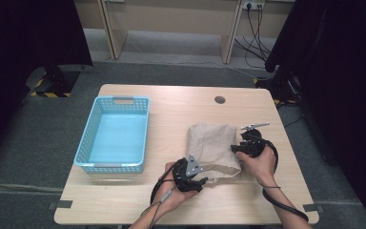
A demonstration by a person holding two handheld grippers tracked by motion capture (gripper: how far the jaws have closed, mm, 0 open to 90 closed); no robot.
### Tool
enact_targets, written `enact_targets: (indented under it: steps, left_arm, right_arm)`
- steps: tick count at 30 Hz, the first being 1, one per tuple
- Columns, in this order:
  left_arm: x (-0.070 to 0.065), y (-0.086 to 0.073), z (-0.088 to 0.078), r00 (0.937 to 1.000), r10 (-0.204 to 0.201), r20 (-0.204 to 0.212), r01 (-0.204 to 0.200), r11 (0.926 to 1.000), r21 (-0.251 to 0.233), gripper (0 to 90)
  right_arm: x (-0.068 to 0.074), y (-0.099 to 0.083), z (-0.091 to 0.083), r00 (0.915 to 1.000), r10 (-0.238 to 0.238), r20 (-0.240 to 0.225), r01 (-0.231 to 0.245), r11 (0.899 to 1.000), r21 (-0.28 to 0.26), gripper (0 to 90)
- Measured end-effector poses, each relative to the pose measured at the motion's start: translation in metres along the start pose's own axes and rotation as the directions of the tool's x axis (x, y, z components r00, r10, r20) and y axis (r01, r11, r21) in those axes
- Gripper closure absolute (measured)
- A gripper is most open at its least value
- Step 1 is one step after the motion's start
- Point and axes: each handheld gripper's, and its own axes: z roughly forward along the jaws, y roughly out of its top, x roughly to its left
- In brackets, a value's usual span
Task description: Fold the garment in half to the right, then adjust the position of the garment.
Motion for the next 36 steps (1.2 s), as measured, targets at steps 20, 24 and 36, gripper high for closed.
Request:
enact_targets:
  steps: [20,24,36]
  left_arm:
    - [0.005,-0.004,-0.030,0.9968,-0.077,-0.025,0.074,0.9928,-0.094,19.1]
    - [0.005,-0.007,-0.031,0.9960,-0.085,-0.028,0.082,0.9921,-0.096,18.8]
    - [0.006,-0.008,-0.032,0.9958,-0.086,-0.031,0.082,0.9915,-0.101,18.7]
  right_arm:
    - [-0.015,0.008,-0.032,0.9949,0.076,-0.066,-0.082,0.992,-0.094,34.5]
    - [-0.017,0.005,-0.034,0.9943,0.082,-0.069,-0.089,0.991,-0.104,34.4]
    - [-0.018,0.005,-0.034,0.9931,0.092,-0.074,-0.099,0.990,-0.101,33.7]
